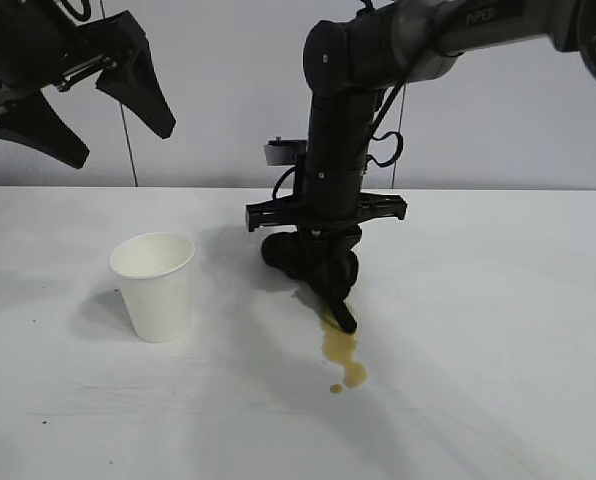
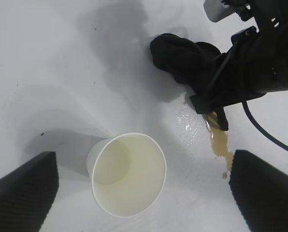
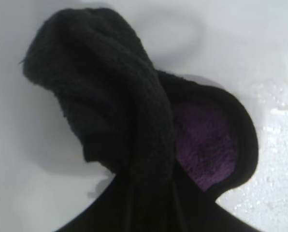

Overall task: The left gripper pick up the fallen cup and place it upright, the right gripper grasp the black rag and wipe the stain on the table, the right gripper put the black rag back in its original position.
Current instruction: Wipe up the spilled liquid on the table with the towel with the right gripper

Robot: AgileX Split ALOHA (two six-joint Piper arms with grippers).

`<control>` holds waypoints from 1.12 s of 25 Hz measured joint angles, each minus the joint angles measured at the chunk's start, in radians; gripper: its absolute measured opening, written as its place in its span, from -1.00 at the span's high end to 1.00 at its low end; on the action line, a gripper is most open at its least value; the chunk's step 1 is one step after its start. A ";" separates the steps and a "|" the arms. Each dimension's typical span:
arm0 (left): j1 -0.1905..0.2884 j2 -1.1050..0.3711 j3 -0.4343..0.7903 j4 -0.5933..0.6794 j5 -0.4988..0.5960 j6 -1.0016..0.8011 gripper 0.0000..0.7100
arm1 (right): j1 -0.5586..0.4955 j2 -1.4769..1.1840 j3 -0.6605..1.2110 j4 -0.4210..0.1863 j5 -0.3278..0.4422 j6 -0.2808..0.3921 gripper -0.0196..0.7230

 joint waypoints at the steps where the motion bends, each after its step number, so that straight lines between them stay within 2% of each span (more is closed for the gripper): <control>1: 0.000 0.000 0.000 0.000 0.000 0.000 -0.95 | 0.000 -0.026 0.049 -0.003 -0.027 0.000 0.72; 10: 0.000 0.000 0.000 0.000 -0.001 0.000 -0.95 | 0.002 -0.273 0.535 0.007 -0.302 0.011 0.72; 13: 0.000 0.000 0.000 0.000 -0.001 0.000 -0.95 | 0.019 -0.335 0.657 0.012 -0.351 0.012 0.72; 19: 0.000 0.000 0.000 0.000 0.005 0.000 -0.95 | 0.100 -0.421 0.788 0.019 -0.414 0.039 0.72; 22: 0.000 0.000 0.000 0.000 0.016 0.000 -0.95 | 0.134 -0.423 0.807 0.019 -0.432 0.057 0.72; 28: 0.000 0.000 0.000 0.000 0.027 0.000 -0.95 | 0.153 -0.418 0.809 0.018 -0.533 0.119 0.72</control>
